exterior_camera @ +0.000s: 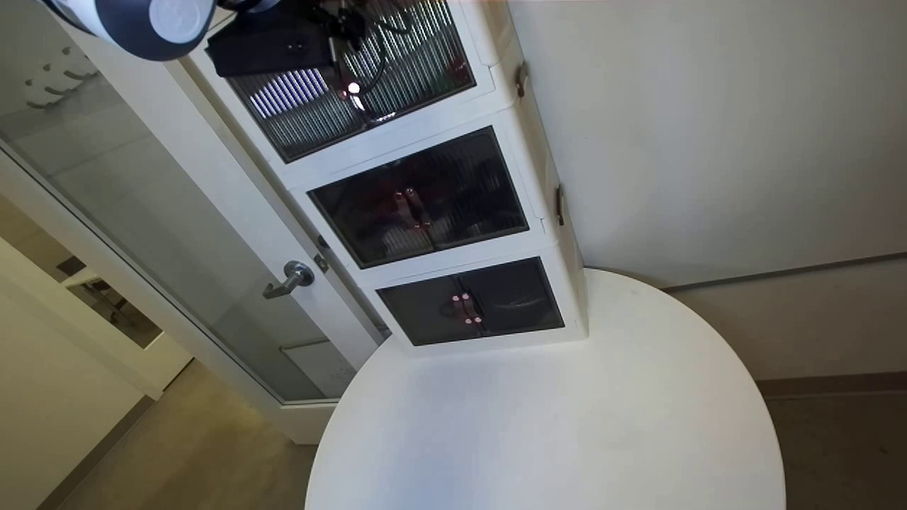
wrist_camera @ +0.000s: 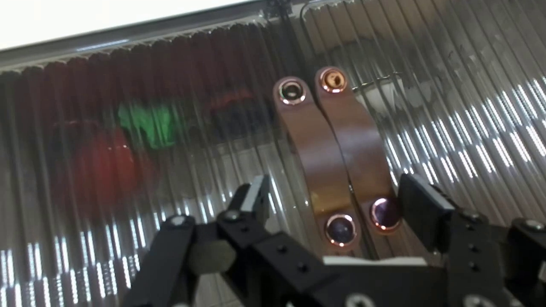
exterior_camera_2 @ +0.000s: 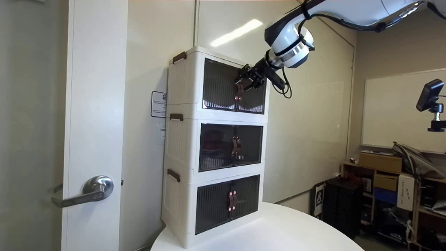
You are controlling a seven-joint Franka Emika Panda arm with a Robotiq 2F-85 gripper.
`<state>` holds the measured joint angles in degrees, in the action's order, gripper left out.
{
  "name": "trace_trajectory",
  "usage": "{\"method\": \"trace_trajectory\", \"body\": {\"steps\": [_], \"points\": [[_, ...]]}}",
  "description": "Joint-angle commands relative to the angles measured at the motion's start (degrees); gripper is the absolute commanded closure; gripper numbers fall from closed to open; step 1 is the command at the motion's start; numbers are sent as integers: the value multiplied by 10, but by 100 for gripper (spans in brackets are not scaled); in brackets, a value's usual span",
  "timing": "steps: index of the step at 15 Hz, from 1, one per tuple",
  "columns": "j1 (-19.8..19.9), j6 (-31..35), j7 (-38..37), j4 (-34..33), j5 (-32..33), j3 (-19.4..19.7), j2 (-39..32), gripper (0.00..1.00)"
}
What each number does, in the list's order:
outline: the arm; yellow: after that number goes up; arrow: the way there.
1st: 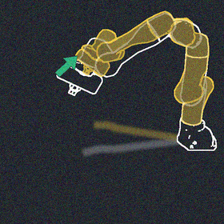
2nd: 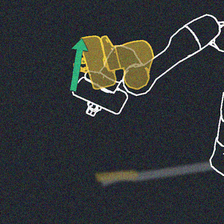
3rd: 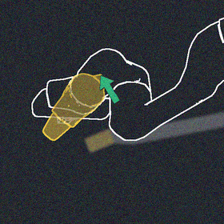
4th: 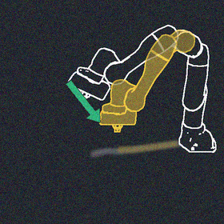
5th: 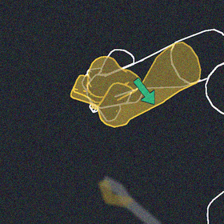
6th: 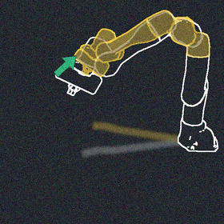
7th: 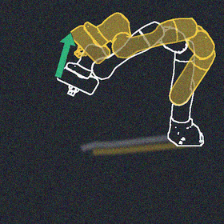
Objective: Open the doors of the topmost cabinet
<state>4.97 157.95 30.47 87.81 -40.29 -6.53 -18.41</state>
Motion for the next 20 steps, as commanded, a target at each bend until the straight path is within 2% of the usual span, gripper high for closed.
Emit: {"method": "trace_trajectory", "body": {"steps": [1, 4, 6, 20], "points": [[4, 9, 14, -23, -10, -7, -12, 54], [5, 8, 11, -19, -7, -8, -8, 74], [6, 7, 10, -16, -8, -7, -6, 79], [11, -2, -17, 13, 5, 10, 14, 79]]}}
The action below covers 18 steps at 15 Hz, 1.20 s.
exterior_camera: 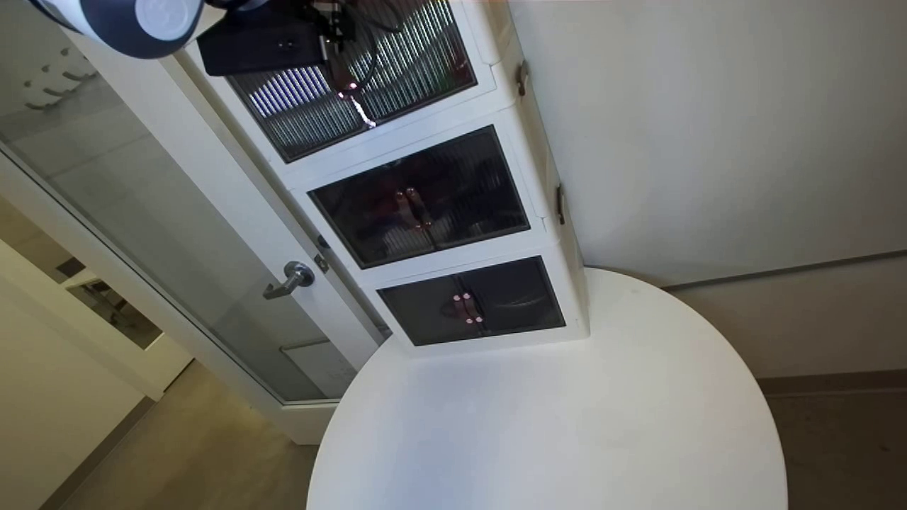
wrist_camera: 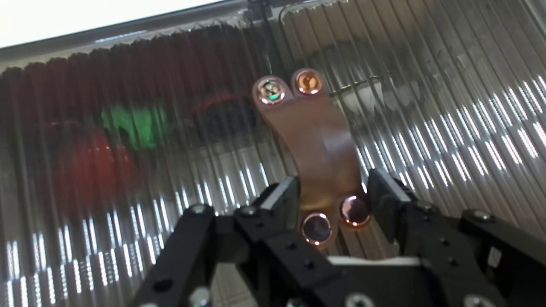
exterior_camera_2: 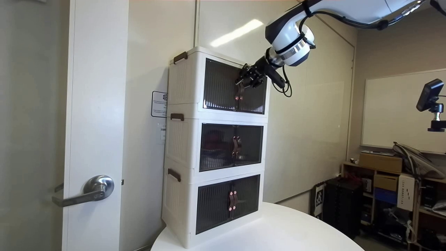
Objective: Open the doors of the topmost cabinet
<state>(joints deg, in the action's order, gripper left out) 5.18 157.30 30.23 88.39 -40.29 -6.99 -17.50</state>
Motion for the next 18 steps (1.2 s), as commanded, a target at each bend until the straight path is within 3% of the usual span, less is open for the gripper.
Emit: {"method": "trace_trajectory", "body": {"steps": [1, 2, 4, 5, 7, 9, 13, 14, 15, 18], "points": [[9, 1, -16, 8, 7, 16, 6, 57], [10, -5, -15, 7, 4, 15, 6, 31], [13, -13, -13, 5, -2, 13, 7, 28], [14, -14, -13, 4, -4, 13, 6, 73], [17, -24, -13, 3, -7, 12, 8, 70], [18, -33, -13, 3, -8, 12, 11, 81], [22, -49, -14, 3, -9, 13, 13, 86], [24, -48, -16, 5, -9, 16, 13, 90], [28, -52, -16, 5, -10, 17, 14, 100], [30, -57, -18, 6, -11, 17, 17, 98]]}}
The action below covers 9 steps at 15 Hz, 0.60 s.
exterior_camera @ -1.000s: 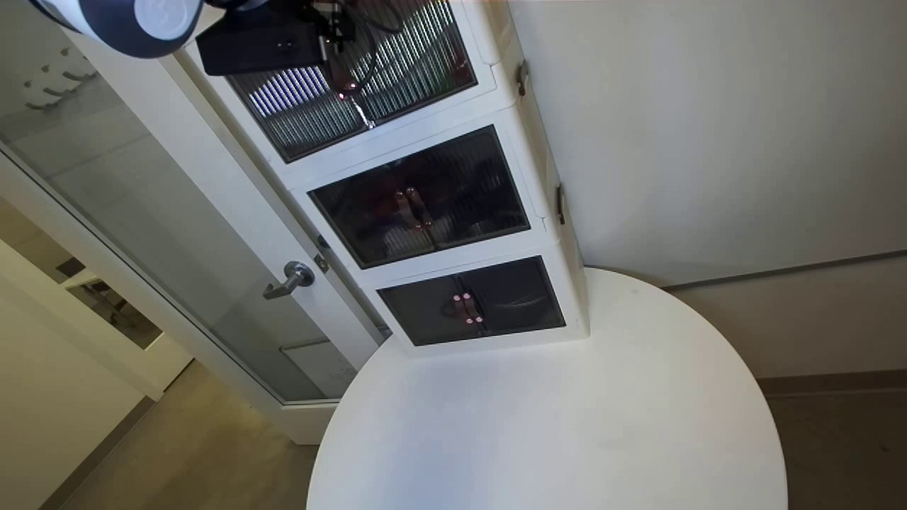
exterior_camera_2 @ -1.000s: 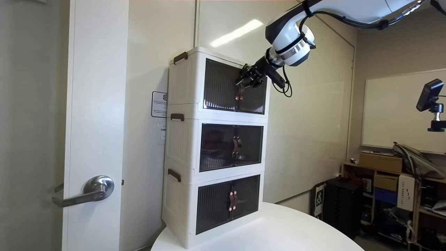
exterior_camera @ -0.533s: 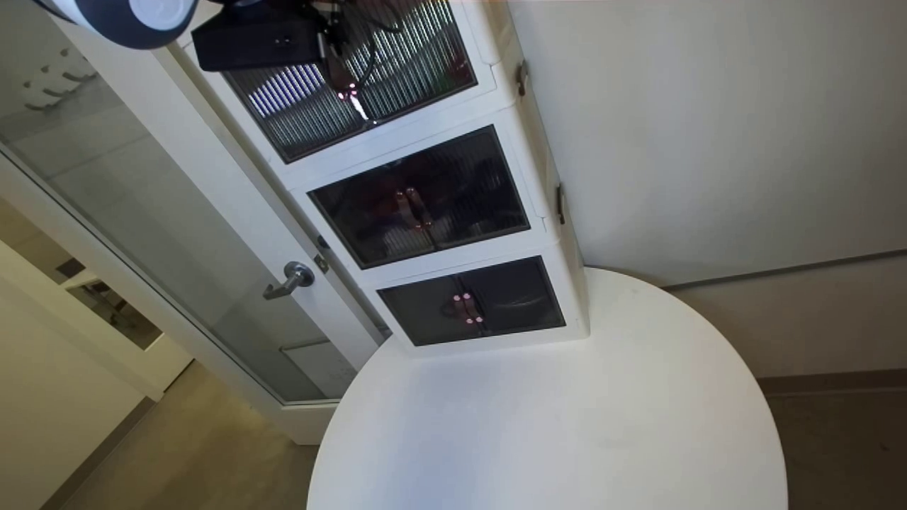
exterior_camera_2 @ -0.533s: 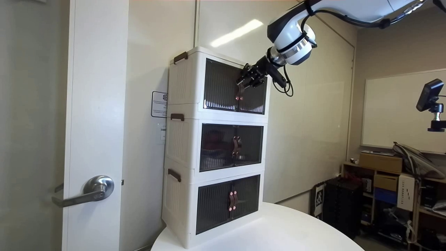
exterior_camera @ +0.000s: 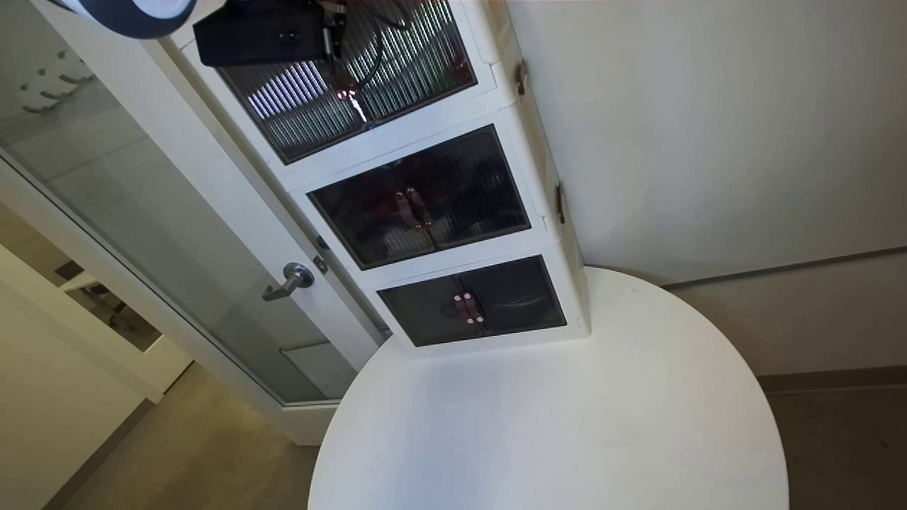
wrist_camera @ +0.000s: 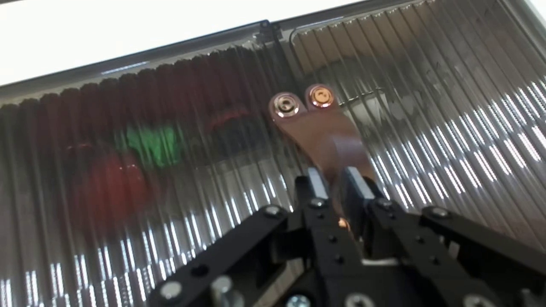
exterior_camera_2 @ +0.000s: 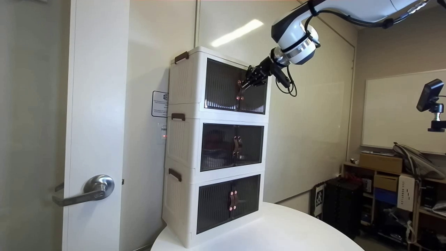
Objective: Open the doors of the topmost cabinet
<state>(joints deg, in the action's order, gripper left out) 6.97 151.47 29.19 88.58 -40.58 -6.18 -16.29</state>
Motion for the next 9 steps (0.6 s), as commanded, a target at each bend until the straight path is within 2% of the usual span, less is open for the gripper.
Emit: {"method": "trace_trajectory", "body": {"steps": [1, 9], "points": [[12, 1, -8, 6, -8, 9, 7, 99], [23, -22, -2, 41, -22, 8, 44, 99]]}}
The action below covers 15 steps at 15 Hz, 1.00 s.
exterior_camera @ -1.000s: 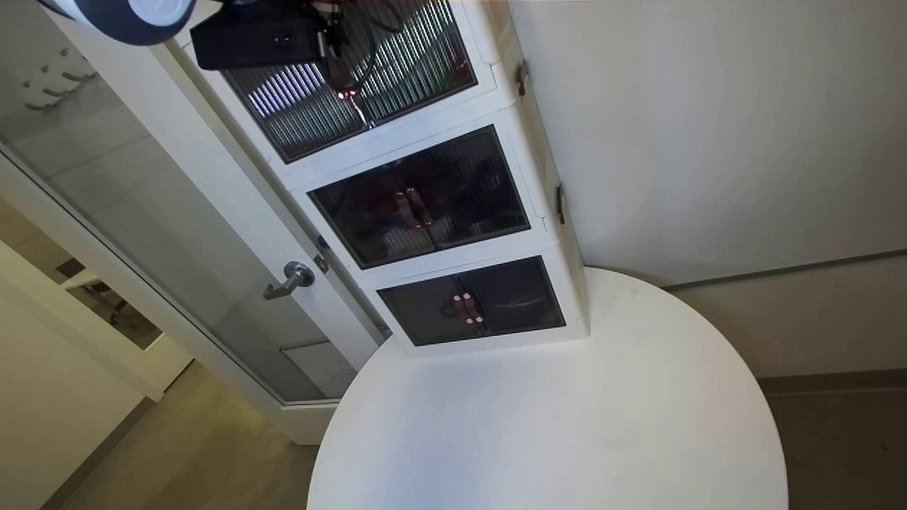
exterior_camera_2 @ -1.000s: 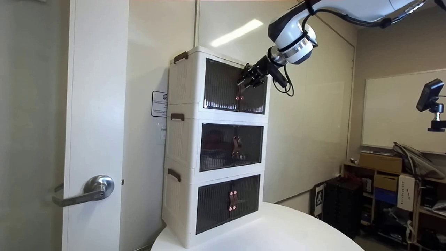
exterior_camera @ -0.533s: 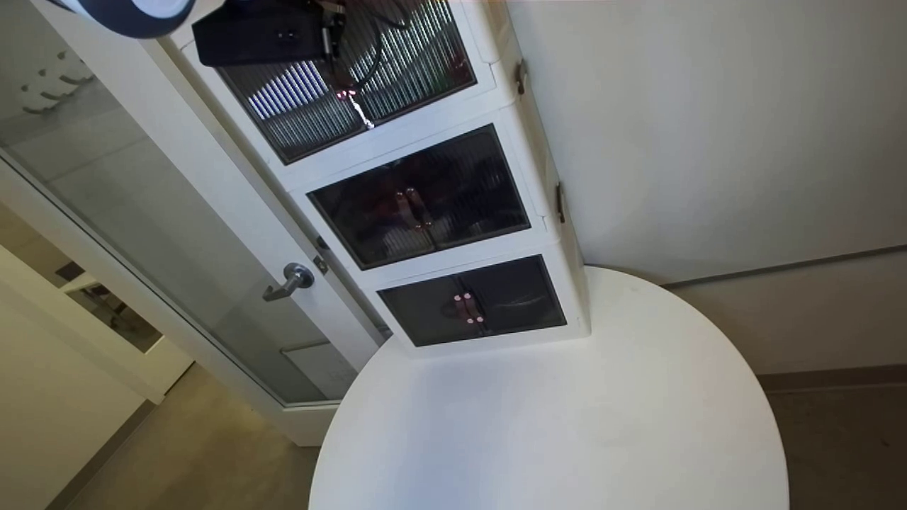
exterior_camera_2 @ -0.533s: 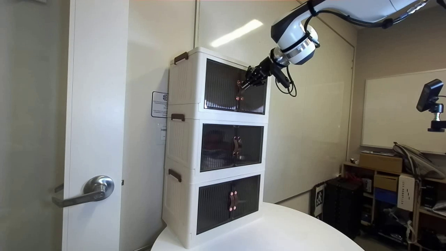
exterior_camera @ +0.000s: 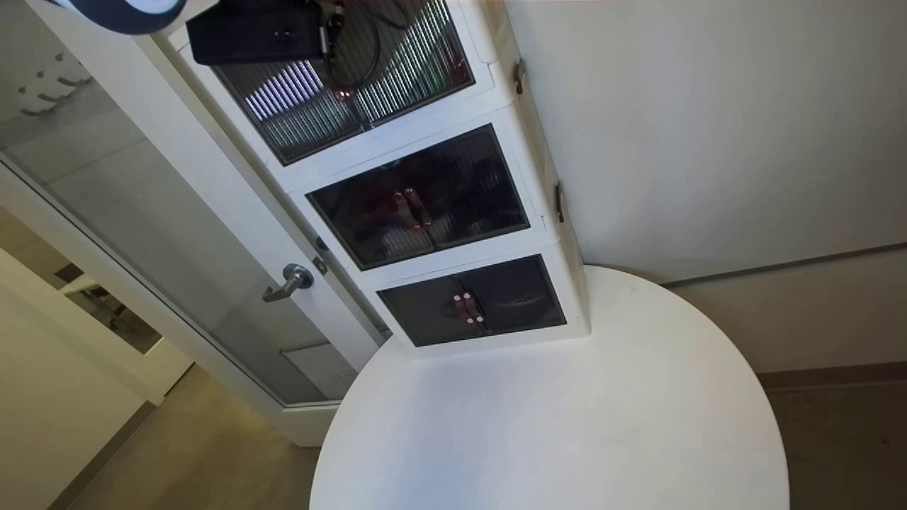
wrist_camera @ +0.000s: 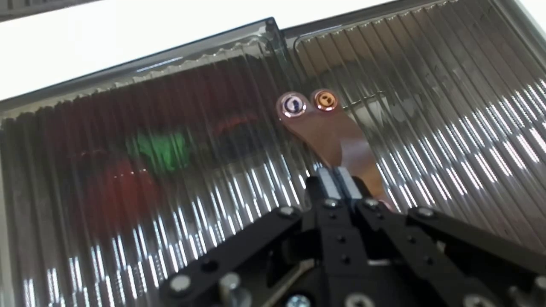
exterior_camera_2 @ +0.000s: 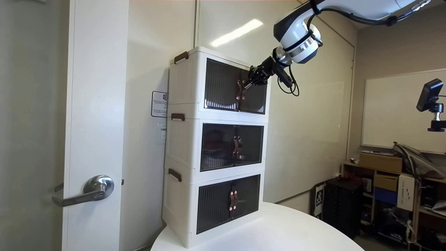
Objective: Open the doors of the topmost cabinet
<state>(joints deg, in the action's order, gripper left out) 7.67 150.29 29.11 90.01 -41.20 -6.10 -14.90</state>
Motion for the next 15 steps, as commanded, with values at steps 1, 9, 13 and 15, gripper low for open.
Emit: {"method": "trace_trajectory", "body": {"steps": [1, 9, 13, 15], "points": [[15, -11, -5, 33, -13, 9, 34, 99], [13, -7, -42, 83, 12, 19, 71, 99], [-4, -14, -97, 96, 53, 42, 78, 99], [-9, -10, -132, 102, 81, 50, 83, 99]]}}
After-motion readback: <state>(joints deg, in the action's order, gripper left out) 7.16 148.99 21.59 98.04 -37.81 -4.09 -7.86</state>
